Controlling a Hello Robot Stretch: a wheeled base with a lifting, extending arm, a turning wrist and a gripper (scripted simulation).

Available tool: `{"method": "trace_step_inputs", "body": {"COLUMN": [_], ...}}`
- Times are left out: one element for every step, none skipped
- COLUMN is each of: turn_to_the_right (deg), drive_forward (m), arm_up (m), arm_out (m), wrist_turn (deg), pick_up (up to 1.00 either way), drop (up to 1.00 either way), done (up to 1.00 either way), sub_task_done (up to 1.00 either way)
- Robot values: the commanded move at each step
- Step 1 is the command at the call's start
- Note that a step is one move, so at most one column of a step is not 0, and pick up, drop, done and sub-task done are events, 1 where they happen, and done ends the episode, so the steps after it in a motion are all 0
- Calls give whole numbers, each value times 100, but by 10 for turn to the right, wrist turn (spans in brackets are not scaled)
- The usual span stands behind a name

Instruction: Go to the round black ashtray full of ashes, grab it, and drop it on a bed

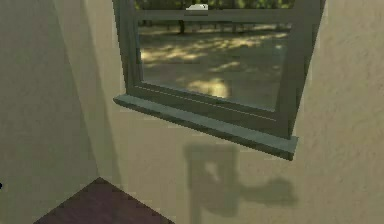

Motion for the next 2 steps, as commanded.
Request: {"method": "trace_step_inputs", "body": {"turn_to_the_right": [-60, 450], "drive_forward": [0, 0], "arm_up": [0, 0], "arm_out": [0, 0], "wrist_turn": [0, 0], "pick_up": [0, 0], "drop": [0, 0], "done": [0, 0], "sub_task_done": [0, 0]}}
